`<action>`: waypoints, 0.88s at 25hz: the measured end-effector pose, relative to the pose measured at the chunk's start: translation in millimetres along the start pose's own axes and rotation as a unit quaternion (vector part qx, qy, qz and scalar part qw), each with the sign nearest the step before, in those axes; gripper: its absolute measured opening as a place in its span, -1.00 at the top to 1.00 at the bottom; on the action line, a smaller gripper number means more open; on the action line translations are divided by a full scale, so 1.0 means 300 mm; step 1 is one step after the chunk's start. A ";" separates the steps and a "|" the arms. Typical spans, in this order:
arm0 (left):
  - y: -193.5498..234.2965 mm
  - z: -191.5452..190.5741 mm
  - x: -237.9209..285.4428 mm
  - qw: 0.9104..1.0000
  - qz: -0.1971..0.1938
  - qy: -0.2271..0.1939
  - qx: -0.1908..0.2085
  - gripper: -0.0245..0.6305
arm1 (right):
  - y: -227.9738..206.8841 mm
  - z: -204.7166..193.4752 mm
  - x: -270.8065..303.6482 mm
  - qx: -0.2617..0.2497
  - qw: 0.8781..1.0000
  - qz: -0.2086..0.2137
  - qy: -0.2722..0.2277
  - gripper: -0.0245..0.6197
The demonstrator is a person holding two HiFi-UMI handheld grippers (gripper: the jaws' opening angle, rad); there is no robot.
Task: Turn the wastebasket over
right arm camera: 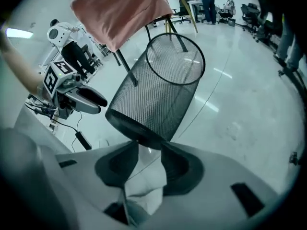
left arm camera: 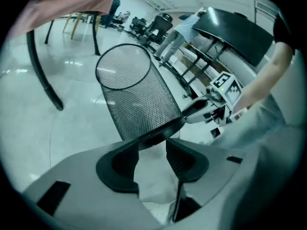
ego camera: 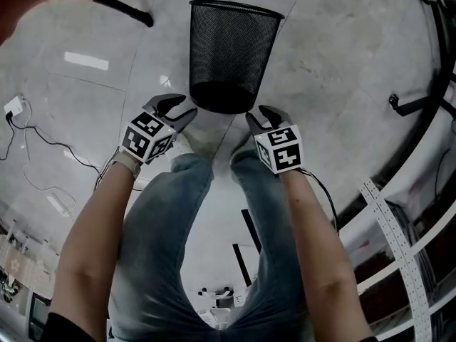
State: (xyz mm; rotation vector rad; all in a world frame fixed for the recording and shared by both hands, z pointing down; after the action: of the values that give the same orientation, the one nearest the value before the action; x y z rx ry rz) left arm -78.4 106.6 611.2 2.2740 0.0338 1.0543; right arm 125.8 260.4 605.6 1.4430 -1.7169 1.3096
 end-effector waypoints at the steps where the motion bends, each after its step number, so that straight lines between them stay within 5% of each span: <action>1: -0.011 0.009 -0.021 0.999 0.012 -0.014 -0.031 0.37 | -0.015 0.029 -0.027 -0.009 1.000 0.002 -0.003 0.50; 5: -0.081 0.046 -0.106 0.986 0.061 -0.076 -0.136 0.37 | -0.101 0.228 -0.142 -0.058 0.998 0.015 -0.036 0.42; 14: -0.214 -0.015 -0.222 0.936 0.139 -0.174 -0.272 0.37 | -0.259 0.714 -0.137 -0.223 0.974 0.043 -0.017 0.03; 19: -0.239 -0.086 -0.260 0.906 0.167 -0.214 -0.325 0.37 | -0.293 0.840 0.034 -0.299 0.949 0.081 0.058 -0.07; 22: -0.247 -0.113 -0.280 0.891 0.176 -0.238 -0.343 0.37 | -0.306 0.870 0.105 -0.286 0.943 0.131 0.104 -0.14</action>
State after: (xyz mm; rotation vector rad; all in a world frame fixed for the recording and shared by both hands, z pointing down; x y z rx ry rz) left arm -142.4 161.3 529.9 1.8288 -0.8490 0.5073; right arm 249.7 14.8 563.2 0.7393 -1.9699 0.9241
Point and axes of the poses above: the fingertips, and each gripper's own axes: x forward along the fingers, y to its left, z out of its top, the point moved 9 cm from there along -x, backward along the fingers, and after that the axes turned 7 degrees about -y, right-handed, at the moved point
